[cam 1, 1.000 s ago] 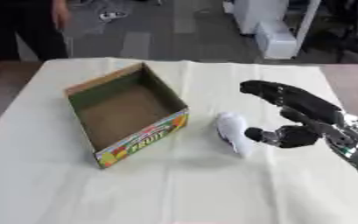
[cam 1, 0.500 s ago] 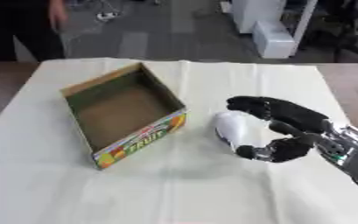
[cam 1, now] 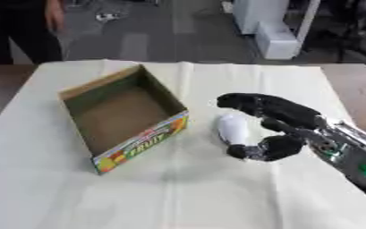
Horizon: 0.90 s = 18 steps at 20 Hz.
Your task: Pick up objects on the table and place them in the box.
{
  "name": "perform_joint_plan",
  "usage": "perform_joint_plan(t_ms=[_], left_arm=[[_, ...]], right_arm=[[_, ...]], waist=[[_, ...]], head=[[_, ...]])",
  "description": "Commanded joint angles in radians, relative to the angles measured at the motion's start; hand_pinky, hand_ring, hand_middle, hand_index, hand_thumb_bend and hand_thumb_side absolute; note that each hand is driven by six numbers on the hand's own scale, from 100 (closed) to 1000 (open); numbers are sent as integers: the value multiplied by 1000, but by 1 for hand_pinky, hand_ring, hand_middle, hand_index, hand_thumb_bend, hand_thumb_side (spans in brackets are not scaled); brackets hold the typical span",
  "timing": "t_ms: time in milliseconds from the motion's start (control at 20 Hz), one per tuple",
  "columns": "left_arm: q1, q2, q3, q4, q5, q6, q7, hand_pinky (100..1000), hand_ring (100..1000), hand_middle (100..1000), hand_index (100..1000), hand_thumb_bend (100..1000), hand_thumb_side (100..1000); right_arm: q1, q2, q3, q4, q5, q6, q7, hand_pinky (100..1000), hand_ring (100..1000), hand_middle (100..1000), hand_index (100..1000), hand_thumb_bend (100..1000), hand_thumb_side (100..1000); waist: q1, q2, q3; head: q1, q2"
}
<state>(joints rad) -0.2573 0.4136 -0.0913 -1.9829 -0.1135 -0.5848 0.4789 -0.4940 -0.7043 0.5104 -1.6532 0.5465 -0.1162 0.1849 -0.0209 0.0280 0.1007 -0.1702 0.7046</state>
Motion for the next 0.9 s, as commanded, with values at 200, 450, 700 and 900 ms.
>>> perform_joint_plan(t_ms=[200, 450, 700, 900], left_arm=[[-3, 20, -2, -17, 2, 2, -5, 676, 642, 780, 838, 232, 741], [-1, 18, -4, -17, 1, 2, -7, 674, 641, 779, 838, 232, 742], [-1, 17, -5, -17, 0, 2, -7, 674, 641, 779, 838, 232, 742], [-5, 15, -5, -17, 1, 1, -7, 675, 642, 779, 838, 234, 742]], right_arm=[[-52, 84, -43, 155, 110, -2, -58, 931, 898, 964, 1000, 611, 1000], [-68, 150, -51, 259, 170, -7, -96, 933, 896, 962, 999, 611, 1000], [-69, 184, -56, 327, 190, -24, -124, 935, 891, 960, 997, 618, 1000], [-59, 207, -53, 357, 188, -31, -136, 940, 890, 959, 997, 624, 1000]], waist=[[3, -13, -3], [6, -10, -3], [7, -9, -2], [8, -8, 1]], head=[[-22, -2], [-30, 2], [-33, 3], [-35, 2]])
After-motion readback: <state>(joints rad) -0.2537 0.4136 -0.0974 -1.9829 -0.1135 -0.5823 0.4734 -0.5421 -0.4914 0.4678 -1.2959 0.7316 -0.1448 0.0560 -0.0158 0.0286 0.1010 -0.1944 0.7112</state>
